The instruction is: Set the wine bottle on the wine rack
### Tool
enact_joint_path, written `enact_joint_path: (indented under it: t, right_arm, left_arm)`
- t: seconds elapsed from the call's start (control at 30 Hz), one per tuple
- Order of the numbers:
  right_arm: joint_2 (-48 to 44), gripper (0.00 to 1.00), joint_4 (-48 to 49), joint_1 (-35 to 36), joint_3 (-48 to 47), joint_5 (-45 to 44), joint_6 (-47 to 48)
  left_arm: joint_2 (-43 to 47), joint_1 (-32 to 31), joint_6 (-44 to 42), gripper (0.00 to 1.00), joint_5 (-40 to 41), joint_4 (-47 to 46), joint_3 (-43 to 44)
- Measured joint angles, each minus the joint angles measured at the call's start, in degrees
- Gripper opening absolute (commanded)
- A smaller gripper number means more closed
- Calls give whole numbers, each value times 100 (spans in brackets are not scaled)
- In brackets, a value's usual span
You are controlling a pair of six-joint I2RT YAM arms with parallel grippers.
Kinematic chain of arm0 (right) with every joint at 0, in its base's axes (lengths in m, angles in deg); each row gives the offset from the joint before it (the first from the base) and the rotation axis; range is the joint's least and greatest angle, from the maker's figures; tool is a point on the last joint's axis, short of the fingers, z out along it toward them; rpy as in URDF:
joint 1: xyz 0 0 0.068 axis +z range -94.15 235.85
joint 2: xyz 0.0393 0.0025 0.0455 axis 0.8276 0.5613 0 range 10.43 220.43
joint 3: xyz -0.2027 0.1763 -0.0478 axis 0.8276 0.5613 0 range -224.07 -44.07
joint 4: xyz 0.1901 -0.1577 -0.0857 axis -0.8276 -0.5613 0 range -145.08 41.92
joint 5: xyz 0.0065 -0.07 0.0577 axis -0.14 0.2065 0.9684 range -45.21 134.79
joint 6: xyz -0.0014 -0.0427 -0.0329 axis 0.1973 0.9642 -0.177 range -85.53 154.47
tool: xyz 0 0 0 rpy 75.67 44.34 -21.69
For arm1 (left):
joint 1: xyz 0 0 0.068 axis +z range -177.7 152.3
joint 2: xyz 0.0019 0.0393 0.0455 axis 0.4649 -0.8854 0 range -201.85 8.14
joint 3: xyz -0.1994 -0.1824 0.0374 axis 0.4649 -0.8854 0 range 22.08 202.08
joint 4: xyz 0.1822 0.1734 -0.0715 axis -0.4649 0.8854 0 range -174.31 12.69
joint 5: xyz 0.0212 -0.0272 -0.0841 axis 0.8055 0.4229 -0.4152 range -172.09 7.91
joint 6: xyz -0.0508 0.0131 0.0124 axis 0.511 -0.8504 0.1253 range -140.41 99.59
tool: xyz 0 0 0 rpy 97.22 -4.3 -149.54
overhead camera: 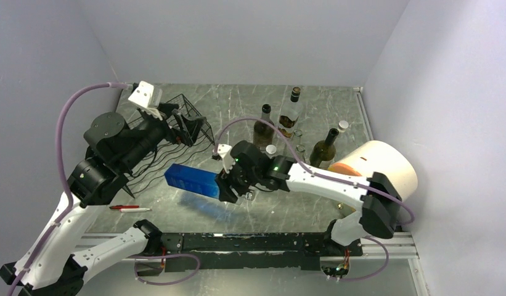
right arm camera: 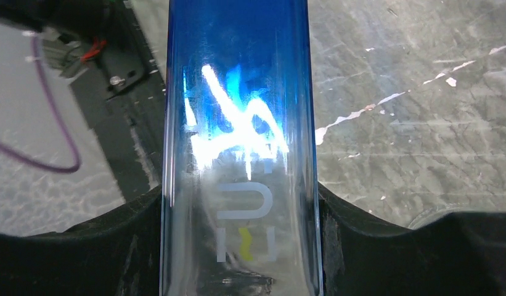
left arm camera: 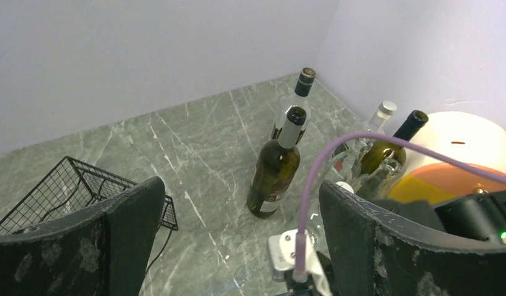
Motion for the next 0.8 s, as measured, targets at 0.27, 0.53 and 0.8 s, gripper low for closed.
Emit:
enact_joint_path:
  t: [0.27,0.53,0.8]
  right_arm:
    - [752,0,820,221,450,-1128,-363]
    - [929,0,1703,214,595,-2061,-509]
    - [1447,0,2236,221,444,-2406,-533]
  left_arm:
    - [-284,0,11,99,83,107,-9]
    - [-374,0,20,99,79,258,-9]
    - [-413,0,17,99,74,409,-9]
